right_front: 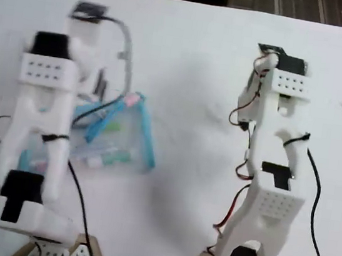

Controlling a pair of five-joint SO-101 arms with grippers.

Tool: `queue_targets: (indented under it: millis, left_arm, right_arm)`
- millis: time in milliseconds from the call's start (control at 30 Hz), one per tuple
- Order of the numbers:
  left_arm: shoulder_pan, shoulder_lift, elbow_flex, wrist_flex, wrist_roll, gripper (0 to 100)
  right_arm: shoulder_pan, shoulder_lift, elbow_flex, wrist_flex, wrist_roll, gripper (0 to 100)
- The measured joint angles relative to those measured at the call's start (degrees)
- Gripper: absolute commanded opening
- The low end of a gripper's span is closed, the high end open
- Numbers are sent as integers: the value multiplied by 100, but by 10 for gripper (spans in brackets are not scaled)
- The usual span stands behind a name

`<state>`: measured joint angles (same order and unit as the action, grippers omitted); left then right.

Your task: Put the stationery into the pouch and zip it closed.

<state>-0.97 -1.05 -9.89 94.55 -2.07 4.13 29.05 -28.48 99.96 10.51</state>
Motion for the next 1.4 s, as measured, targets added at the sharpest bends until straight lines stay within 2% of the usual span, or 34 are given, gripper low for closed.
queue_targets:
  millis: [100, 200, 300, 400, 500, 667, 900, 1033, 1200, 1400]
  left_arm:
    - [967, 158, -167, -308, 53, 214]
    - [1662, 853, -440, -378, 237, 214]
    - [1987, 1916, -1204, 9, 396, 214]
    - [2171, 3147, -2470, 607, 721, 214]
    - [2295, 3886, -3385, 703, 782, 214]
    - [2136, 3956, -3218, 703, 818, 214]
    - [1231, 3903, -3789, 703, 791, 217]
    - [765, 3938, -4308, 703, 79, 219]
    - [651, 4510, -4756, 703, -914, 227]
    - [431, 5046, -5196, 703, -1626, 249]
  right_arm:
    - [229, 0, 0, 0, 158, 89]
    - [413, 0, 0, 0, 211, 88]
    - [695, 0, 0, 0, 255, 88]
    - [985, 0, 0, 0, 255, 88]
    - [1090, 0, 0, 0, 255, 88]
    - [1081, 0, 0, 0, 255, 88]
    - [1064, 220, 9, 0, 255, 88]
    - [958, 255, 9, 0, 255, 88]
    - [941, 255, 9, 0, 255, 88]
    - [932, 255, 9, 0, 255, 88]
